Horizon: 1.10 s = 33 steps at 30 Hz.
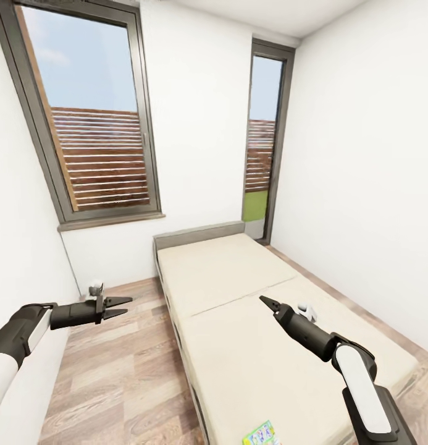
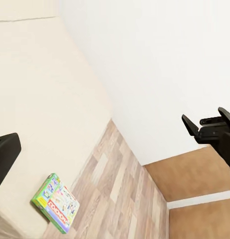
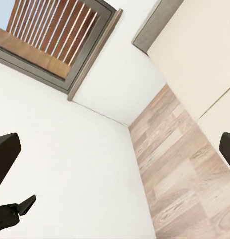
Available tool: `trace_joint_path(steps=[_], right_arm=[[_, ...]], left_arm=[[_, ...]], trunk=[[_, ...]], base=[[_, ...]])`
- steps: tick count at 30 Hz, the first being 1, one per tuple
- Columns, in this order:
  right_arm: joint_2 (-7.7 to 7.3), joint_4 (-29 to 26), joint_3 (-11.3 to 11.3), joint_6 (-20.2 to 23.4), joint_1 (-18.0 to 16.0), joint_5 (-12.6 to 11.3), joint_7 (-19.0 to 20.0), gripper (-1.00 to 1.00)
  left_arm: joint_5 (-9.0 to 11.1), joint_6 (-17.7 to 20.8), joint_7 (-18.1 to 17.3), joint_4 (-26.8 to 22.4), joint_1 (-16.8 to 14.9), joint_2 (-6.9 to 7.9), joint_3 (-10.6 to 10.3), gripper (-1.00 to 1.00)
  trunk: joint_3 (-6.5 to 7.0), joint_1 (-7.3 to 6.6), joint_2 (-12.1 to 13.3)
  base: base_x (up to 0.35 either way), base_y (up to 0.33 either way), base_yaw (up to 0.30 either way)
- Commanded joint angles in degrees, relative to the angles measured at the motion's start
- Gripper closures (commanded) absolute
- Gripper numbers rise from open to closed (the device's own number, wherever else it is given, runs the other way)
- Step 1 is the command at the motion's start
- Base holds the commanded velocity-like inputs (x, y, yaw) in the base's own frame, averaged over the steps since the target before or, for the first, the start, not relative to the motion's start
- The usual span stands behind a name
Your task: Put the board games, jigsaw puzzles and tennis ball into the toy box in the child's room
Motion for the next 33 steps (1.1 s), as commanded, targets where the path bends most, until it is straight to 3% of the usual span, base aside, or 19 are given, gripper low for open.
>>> trace_joint_path(steps=[1,16,33], right_arm=[[0.00,0.0,-0.1,0.3,0.0,0.0,0.1,-1.00],[0.00,0.0,-0.1,0.3,0.0,0.0,0.1,-1.00],[0.00,0.0,-0.1,0.3,0.0,0.0,0.1,-1.00]], left_arm=[[0.1,0.5,-0.1,0.0,0.0,-0.01,0.0,-1.00],[0.1,0.5,-0.1,0.0,0.0,-0.01,-0.1,-1.00],[0.1,0.5,-0.1,0.0,0.0,-0.01,-0.1,-1.00]], trunk=[[-0.02,0.02,0.0],[-0.02,0.02,0.0],[-0.02,0.02,0.0]], base=[[-0.001,-0.056,0.280],[-0.065,-0.172,0.286],[-0.158,-0.194,0.288]])
